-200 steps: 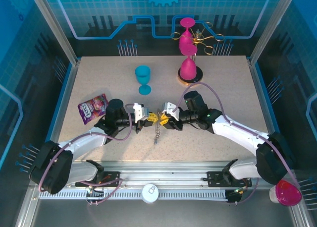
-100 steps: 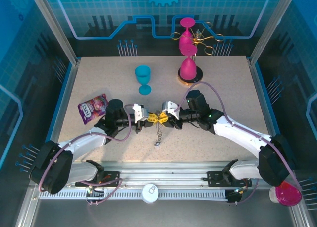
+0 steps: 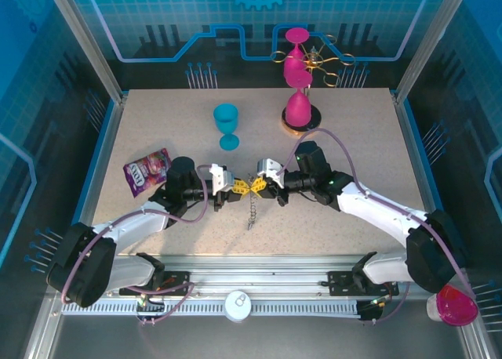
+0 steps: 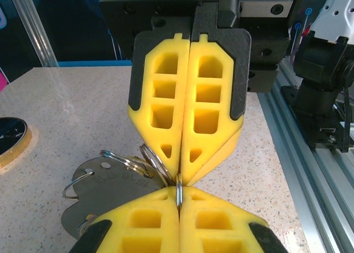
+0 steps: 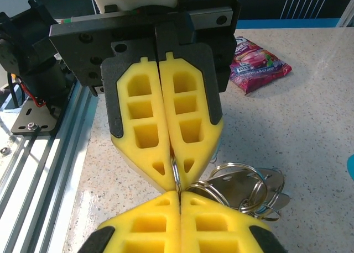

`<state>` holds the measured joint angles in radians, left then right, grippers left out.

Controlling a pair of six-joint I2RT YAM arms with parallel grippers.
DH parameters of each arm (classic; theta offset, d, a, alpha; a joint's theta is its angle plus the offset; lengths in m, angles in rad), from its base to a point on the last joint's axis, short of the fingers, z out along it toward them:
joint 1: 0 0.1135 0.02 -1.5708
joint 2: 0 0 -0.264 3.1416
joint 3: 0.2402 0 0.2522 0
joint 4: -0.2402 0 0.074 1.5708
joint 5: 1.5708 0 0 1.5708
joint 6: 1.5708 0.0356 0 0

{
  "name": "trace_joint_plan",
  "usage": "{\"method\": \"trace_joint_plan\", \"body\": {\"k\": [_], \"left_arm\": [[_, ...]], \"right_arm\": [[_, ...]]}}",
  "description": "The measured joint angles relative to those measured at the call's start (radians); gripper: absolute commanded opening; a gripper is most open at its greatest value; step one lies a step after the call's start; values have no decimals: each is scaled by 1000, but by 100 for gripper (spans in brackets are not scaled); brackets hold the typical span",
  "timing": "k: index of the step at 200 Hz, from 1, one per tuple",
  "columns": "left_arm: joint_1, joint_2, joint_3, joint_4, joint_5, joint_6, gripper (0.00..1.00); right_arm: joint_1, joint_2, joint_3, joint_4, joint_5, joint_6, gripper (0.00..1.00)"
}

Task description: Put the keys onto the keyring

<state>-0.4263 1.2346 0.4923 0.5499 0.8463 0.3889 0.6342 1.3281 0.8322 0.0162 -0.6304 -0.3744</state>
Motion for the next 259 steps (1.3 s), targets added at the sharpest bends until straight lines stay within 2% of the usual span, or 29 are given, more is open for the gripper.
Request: {"method": "trace_joint_plan", "body": {"k": [50, 79, 106, 129, 141, 150, 162, 175, 199, 234, 259], "left_arm": [[-3, -30, 35, -161, -55, 39, 17], [-9, -31, 75, -264, -82, 89, 0], [-20, -20, 108, -351, -112, 132, 0], [-26, -18, 114, -401, -164, 135, 8], [-27, -18, 114, -419, -196, 124, 13], [-27, -18, 114, -426, -217, 108, 16], [-28, -18, 114, -432, -245, 81, 20], [-28, -18, 116, -434, -277, 48, 24], [-28, -8, 129, -419, -337, -53, 31], [-29, 14, 137, -372, -424, -248, 33], [-34, 29, 137, -340, -501, -388, 33]], "right_arm": [[1, 56, 29, -81, 13, -53, 0], [5, 77, 66, -130, 28, -87, 0], [9, 87, 87, -154, 43, -98, 0], [8, 99, 95, -166, 96, -81, 0], [5, 100, 95, -165, 149, -34, 0], [3, 100, 95, -164, 190, 8, 5], [-1, 103, 95, -169, 238, 68, 7], [-5, 106, 95, -186, 293, 142, 19], [-7, 106, 93, -222, 402, 302, 19], [-7, 113, 85, -329, 569, 581, 18], [-6, 169, 113, -443, 645, 738, 22]]}}
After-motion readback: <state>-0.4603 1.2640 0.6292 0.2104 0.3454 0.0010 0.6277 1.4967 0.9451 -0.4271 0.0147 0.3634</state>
